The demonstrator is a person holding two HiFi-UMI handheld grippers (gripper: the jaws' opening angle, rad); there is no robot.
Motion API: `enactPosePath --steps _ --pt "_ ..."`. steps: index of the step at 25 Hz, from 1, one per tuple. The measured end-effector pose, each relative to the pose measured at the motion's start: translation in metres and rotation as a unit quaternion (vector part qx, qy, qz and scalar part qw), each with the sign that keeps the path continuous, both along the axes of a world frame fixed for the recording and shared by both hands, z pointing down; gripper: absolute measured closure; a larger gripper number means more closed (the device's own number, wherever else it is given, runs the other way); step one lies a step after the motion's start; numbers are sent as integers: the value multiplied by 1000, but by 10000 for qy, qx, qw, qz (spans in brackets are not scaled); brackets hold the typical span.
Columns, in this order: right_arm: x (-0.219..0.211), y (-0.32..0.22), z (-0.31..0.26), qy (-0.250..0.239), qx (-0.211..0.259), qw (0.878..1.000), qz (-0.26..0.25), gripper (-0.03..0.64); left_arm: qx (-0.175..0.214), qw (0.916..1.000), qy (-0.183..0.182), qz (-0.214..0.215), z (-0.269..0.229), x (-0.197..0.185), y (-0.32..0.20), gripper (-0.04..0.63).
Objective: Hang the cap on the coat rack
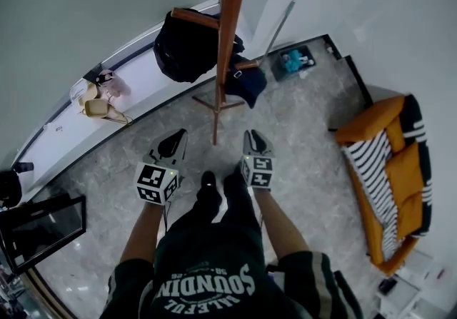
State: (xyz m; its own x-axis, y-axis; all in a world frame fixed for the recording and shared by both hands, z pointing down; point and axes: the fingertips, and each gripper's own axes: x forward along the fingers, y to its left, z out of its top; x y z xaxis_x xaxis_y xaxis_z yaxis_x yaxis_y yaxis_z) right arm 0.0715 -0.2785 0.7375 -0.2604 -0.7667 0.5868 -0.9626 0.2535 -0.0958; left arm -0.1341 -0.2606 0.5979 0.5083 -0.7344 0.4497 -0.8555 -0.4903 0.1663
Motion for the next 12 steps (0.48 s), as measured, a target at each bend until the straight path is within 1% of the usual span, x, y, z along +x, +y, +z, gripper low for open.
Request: enactPosePath --steps 5,12 --pt "-7 -10 -49 -15 501 9987 -122 614 220 9997 49 107 -19 9 -5 595" --pt "-20 -27 -140 -183 1379 9898 -292 618 615 9979 46 217 -51 12 -14 595"
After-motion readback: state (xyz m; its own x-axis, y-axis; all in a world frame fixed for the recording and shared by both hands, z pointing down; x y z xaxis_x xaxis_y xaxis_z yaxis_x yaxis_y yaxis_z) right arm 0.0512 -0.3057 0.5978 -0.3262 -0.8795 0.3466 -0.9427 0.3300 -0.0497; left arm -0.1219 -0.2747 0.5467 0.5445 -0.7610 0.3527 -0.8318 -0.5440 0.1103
